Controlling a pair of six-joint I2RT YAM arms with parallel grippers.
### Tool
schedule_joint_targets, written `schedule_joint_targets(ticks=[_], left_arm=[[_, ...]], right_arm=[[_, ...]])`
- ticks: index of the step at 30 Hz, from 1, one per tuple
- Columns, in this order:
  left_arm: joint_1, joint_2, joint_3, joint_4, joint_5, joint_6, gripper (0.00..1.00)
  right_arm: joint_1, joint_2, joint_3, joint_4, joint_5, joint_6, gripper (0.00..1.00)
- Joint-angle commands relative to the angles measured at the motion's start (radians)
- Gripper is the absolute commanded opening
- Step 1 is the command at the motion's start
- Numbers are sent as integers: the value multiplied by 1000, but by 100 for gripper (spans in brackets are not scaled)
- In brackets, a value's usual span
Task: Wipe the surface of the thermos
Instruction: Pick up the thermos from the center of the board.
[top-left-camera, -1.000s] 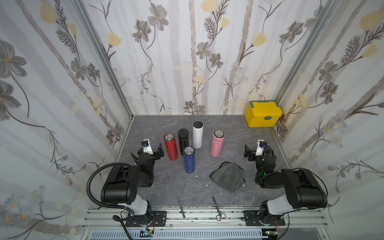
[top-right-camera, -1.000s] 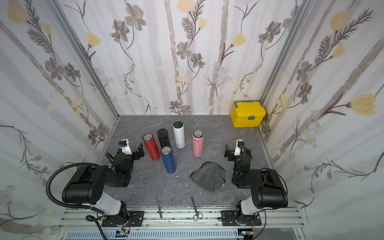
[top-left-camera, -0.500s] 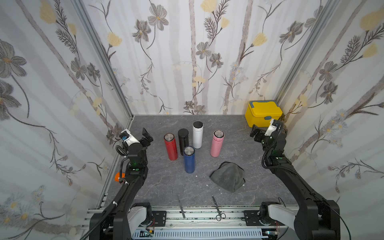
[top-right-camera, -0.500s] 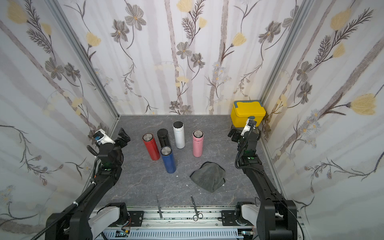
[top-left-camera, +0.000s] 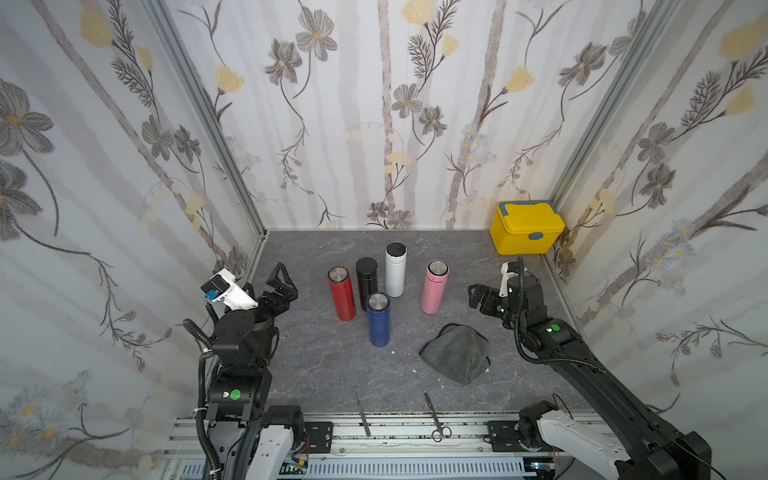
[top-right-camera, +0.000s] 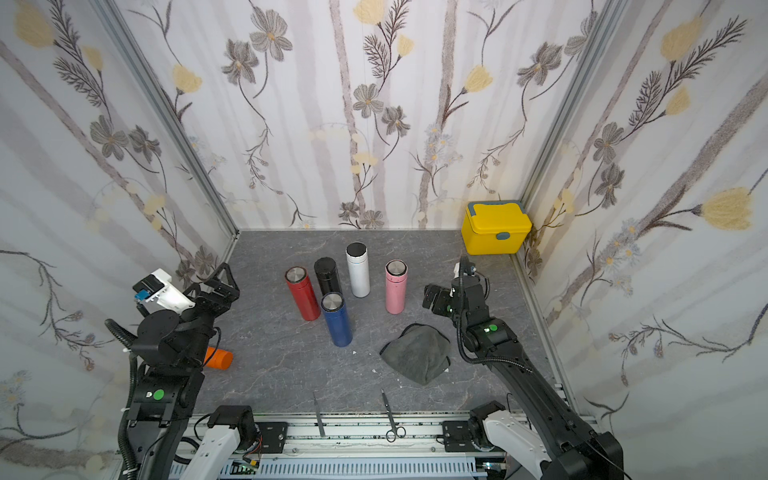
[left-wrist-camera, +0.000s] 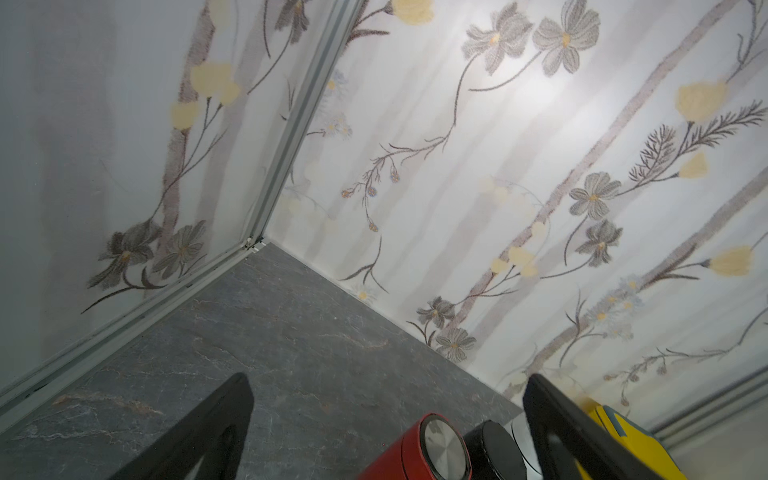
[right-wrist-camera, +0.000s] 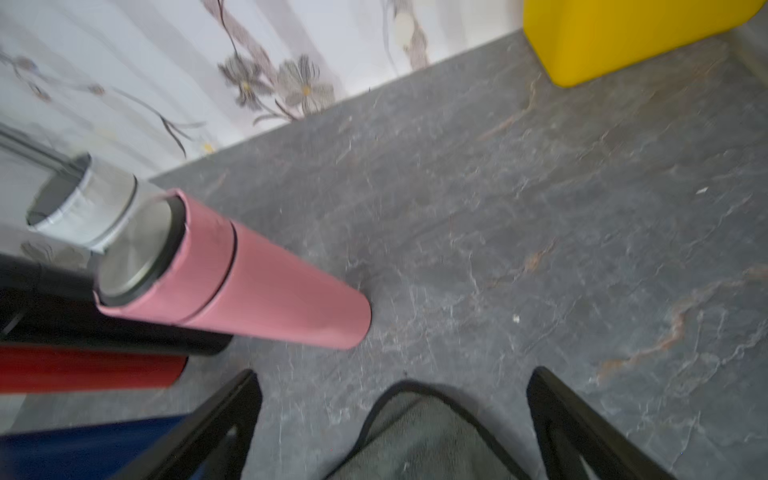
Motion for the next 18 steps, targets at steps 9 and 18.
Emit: schedule_joint_targets(ticks=[9,18], left_arm=[[-2,147,37,47,814,-56,100],[-4,249,108,-17,1138,-52,100]], right_arm=[[29,-116,-162,-85,-146,131,100],[28,-112,-205,-31,-187,132,100]])
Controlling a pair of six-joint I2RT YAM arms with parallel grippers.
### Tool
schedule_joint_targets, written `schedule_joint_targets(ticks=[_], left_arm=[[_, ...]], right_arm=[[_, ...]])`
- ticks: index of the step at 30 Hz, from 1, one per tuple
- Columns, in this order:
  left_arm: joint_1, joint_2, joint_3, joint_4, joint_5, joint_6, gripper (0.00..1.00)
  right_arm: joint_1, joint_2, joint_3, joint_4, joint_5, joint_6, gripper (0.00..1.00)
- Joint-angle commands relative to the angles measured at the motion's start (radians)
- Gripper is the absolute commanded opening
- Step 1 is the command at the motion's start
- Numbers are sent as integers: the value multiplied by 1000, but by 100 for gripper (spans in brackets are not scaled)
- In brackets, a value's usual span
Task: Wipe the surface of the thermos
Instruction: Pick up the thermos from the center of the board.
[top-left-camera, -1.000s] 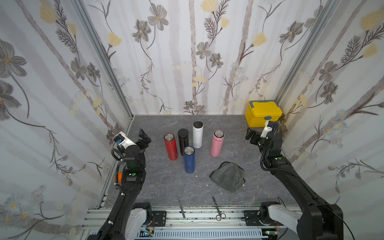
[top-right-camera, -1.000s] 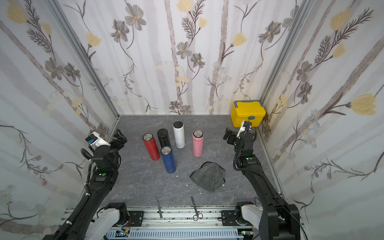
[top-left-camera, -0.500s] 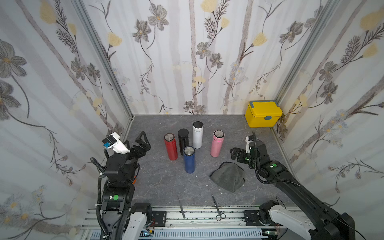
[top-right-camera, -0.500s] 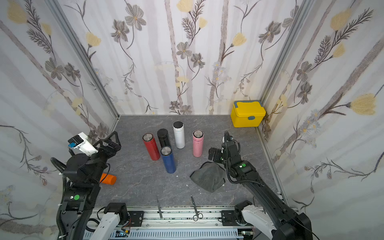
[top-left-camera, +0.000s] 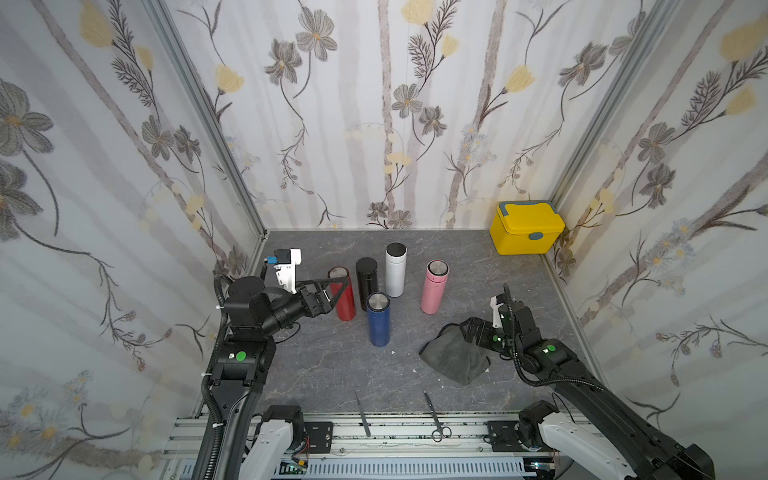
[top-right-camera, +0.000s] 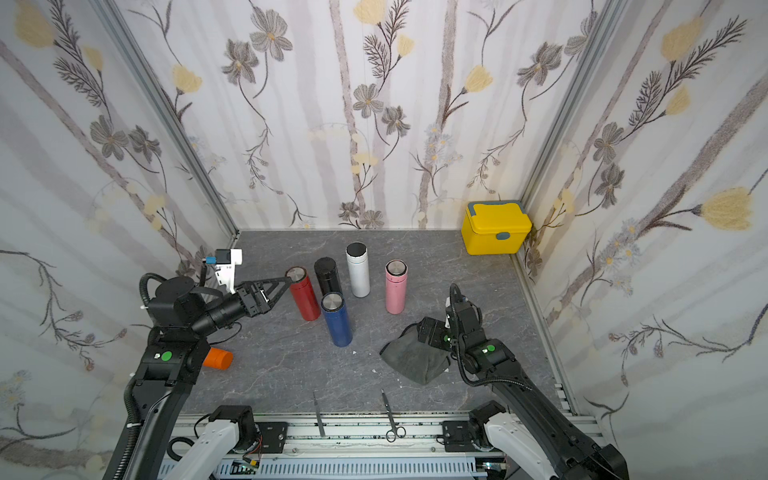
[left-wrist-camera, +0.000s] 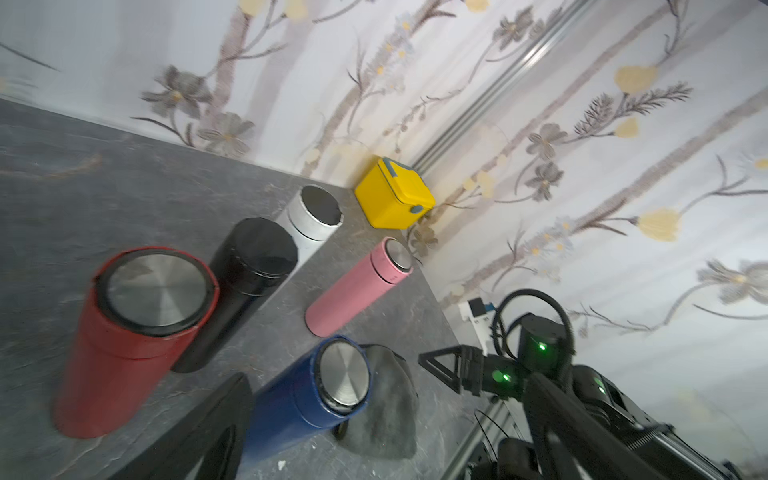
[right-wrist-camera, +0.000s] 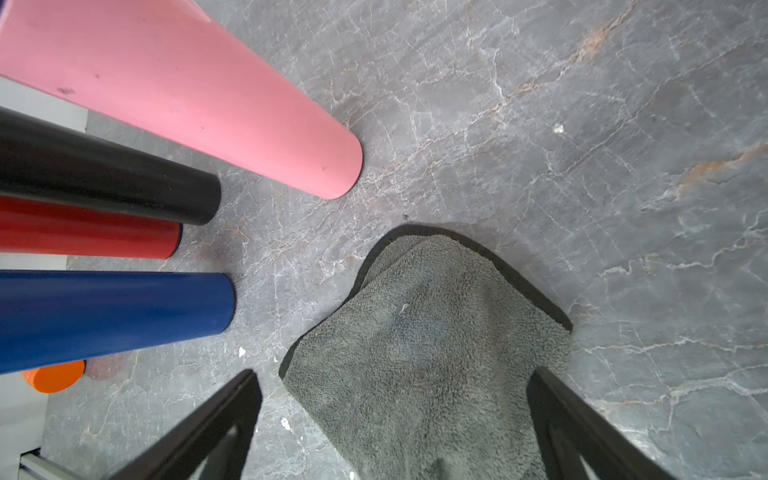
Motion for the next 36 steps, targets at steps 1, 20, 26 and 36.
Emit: schedule_joint_targets(ticks=[1,20,26,36], left_arm=[[-2,8,12,6,156,-1,100],[-306,-19,-56,-52,-606,124,100],[-426,37,-59,1,-703,125,100],[-651,174,-52,4,-989,158,100]], right_arm=[[1,9,-8,54,-31,16,100],[1,42,-41,104,-31,9,100],[0,39,-53,114,-30,12,100],[0,21,-92,137,-28,15,100]])
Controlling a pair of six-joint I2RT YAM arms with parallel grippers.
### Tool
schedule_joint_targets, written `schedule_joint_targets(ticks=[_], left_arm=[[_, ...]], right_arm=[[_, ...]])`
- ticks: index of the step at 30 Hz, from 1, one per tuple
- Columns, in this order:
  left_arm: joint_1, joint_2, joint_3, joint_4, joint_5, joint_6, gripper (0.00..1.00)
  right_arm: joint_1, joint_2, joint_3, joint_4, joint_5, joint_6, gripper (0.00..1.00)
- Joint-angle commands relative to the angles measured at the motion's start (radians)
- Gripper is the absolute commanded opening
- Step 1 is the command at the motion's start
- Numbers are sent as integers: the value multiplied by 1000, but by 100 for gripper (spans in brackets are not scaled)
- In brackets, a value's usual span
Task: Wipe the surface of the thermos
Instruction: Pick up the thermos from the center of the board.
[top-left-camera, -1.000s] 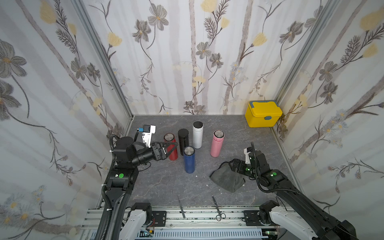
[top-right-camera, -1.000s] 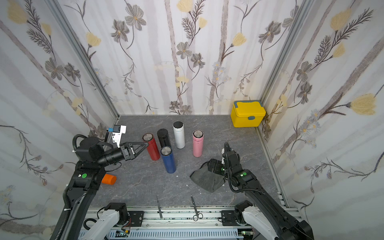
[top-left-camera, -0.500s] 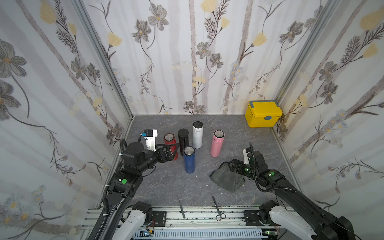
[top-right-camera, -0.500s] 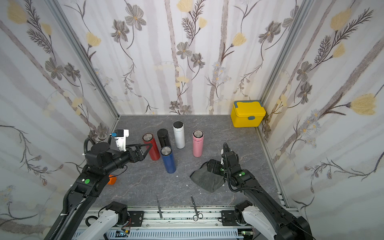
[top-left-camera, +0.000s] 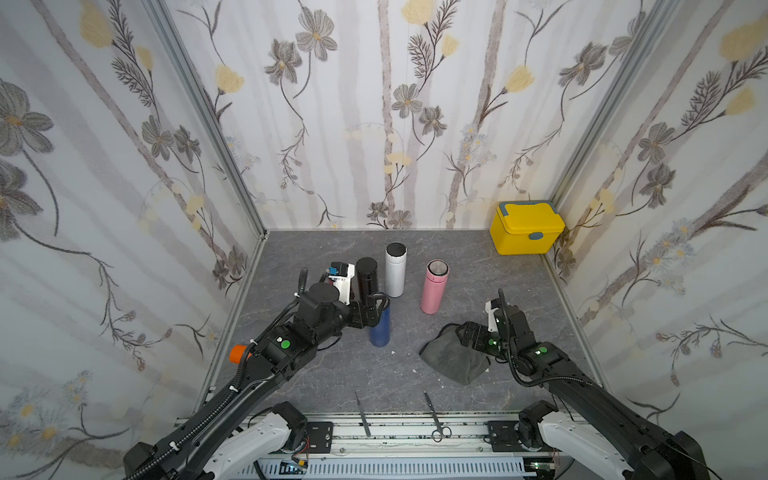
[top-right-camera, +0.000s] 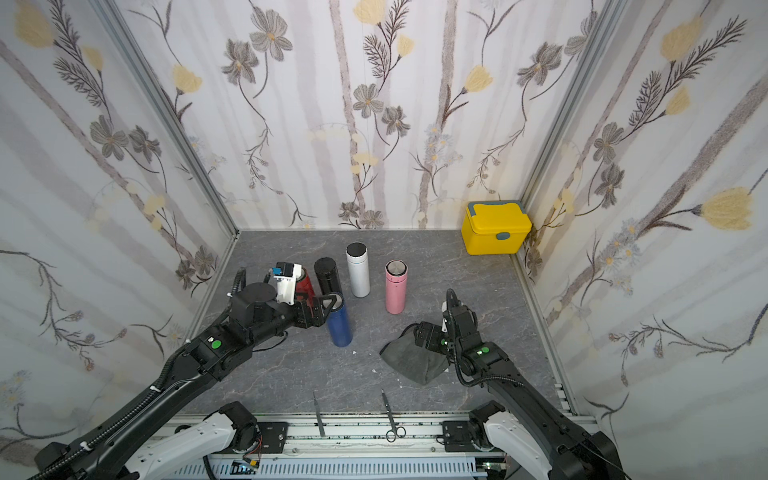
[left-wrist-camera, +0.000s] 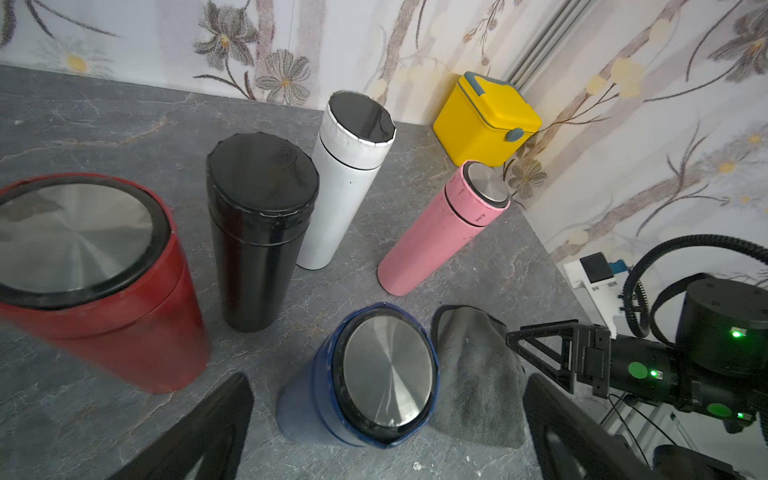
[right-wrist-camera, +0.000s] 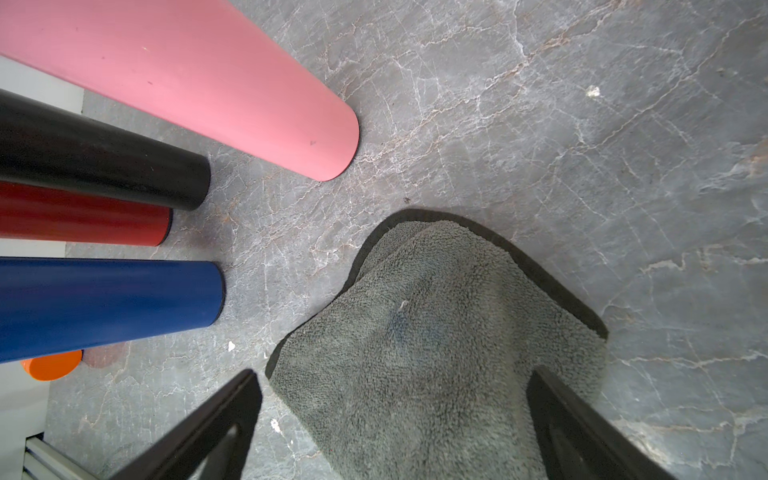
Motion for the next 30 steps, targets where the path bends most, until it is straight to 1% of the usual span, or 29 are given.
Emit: schedule_joint_targets(ticks=[1,10,20,25,30], left_arm=[[-33,27,-1,40,-139,26,100],[-127,133,-8,65,-290,55,100],[-160,201,-42,139,-336,48,99],[-180,252,-44,155,-359,54,97],[-190,276,-64,167,-397,52,94]], right_arm=[[1,-12,-11,27,2,14,100],[0,-21,-30,50,-5,28,100],[1,-20,-50,72,-9,35,100],[0,-25,-57,78,-14,41,100],[0,-33,-63,83,-14,42,100]])
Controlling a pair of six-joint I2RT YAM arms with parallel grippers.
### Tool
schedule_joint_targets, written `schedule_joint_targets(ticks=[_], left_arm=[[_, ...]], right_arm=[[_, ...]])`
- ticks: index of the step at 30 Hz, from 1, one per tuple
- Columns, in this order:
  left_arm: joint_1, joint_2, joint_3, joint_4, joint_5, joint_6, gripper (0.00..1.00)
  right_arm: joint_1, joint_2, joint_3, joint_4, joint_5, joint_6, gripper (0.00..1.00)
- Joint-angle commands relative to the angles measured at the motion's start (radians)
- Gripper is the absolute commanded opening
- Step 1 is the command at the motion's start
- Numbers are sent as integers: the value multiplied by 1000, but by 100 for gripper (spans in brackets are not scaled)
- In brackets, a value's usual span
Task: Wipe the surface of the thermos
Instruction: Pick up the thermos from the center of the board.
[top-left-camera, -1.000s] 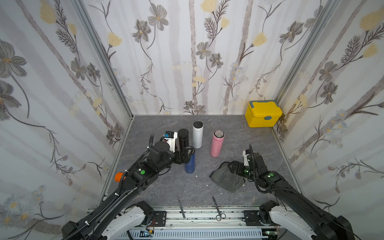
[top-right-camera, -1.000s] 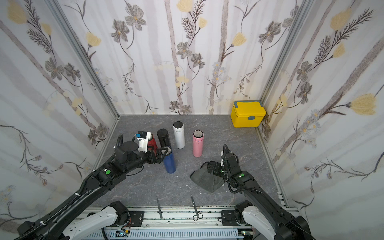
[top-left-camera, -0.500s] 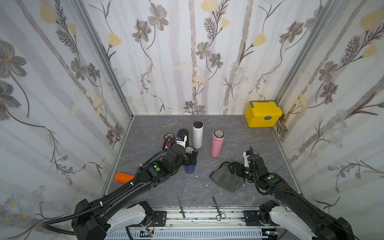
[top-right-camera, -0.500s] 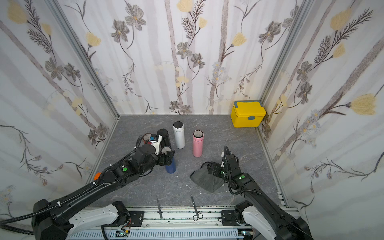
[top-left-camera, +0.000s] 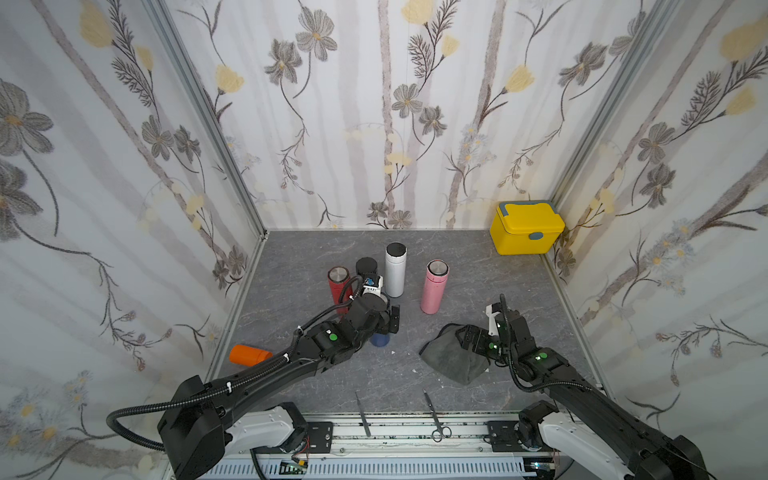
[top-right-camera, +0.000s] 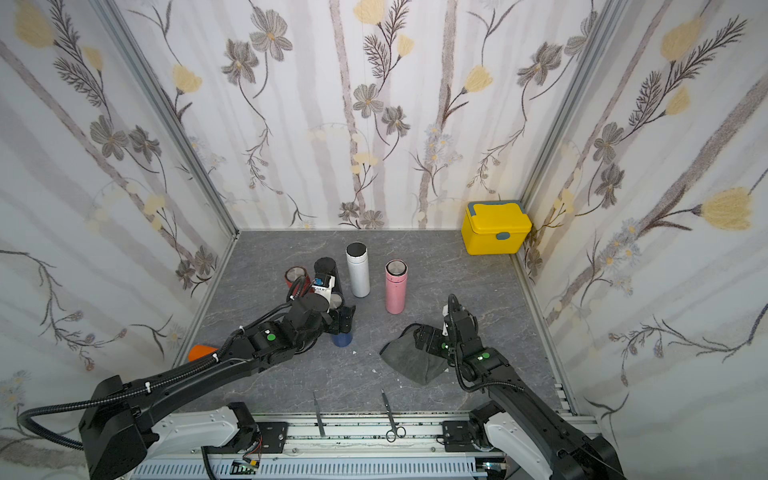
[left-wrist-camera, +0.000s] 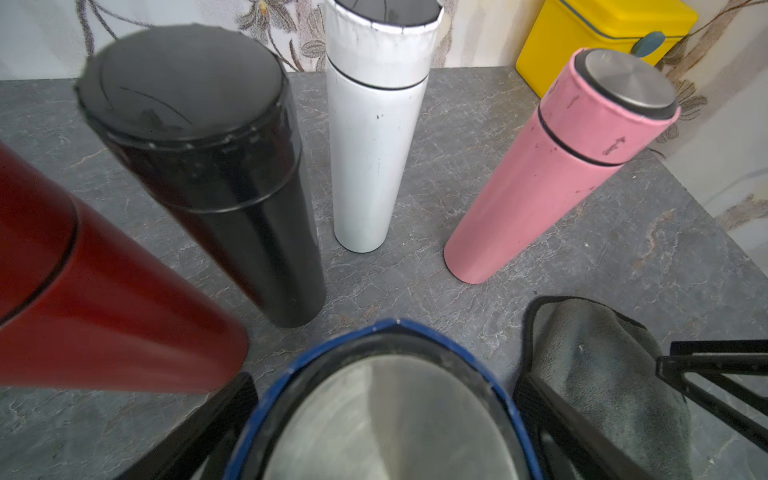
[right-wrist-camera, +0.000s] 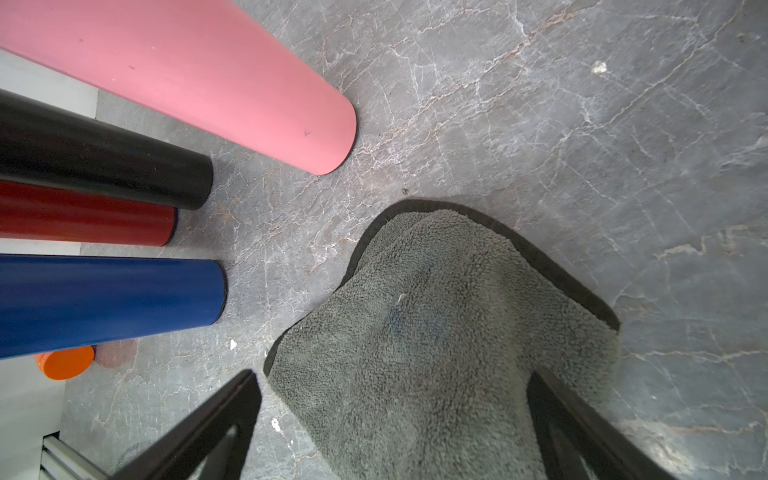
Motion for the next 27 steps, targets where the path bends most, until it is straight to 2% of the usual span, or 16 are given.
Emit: schedule_joint_targets(ticks=[1,9,16,27], left_arm=[[-2,9,-16,42,-51,7,94],[-3,24,-49,81,-96,10,90],[-4,28,-61,136,-82,22,86],[-3,25,-68,149,-56,28,67]], right_arm=[[0,-6,-5,31,0,15,100],[1,-22,-21,43,2,21,98],[1,-41,-30,43,0,23,97],[0,-21,-64,80,-16,21,93]])
